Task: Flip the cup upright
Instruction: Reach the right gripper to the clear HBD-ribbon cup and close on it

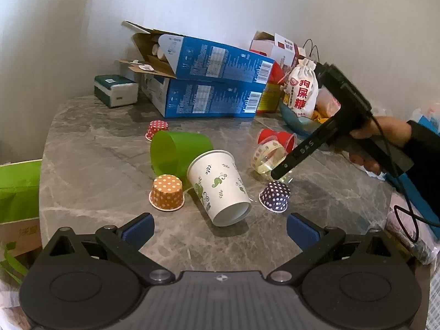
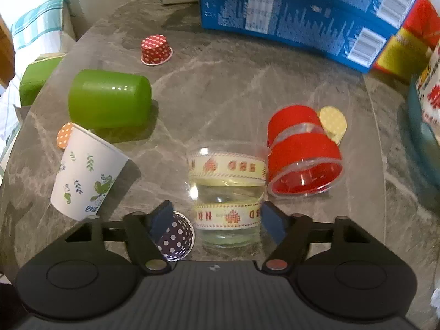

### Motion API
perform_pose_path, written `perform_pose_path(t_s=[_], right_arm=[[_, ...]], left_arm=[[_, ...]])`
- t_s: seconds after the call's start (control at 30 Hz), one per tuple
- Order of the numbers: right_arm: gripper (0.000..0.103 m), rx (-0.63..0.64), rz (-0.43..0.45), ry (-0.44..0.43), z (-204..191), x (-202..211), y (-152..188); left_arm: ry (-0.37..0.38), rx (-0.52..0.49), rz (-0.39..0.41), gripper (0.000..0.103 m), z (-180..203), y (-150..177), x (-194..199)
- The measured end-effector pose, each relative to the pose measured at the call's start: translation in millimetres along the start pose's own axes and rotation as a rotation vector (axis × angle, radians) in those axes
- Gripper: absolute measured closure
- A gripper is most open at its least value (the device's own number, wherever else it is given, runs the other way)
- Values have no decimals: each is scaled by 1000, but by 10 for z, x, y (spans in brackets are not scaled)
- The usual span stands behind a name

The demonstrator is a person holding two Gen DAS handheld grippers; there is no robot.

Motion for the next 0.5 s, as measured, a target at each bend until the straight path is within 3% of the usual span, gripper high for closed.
perform_pose_path(t_s=[0.23, 0.5], right_arm=[[48, -73, 38, -11, 25, 8, 22], [48, -126, 168, -19, -169, 511, 214]], left_arm=[[-10, 18, 22, 0, -11, 48, 188], [-12, 26, 72, 0, -37, 138, 510]])
Point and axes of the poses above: each gripper's, at about its wrist camera, not at the fingertips, and x roughly against the way its jaws point, z to its right, y to its underside, the point moved 1 cm from there along -x, roughly the way its jaws point, and after that the axes turned 1 degree about -z, right-handed, at the moved point
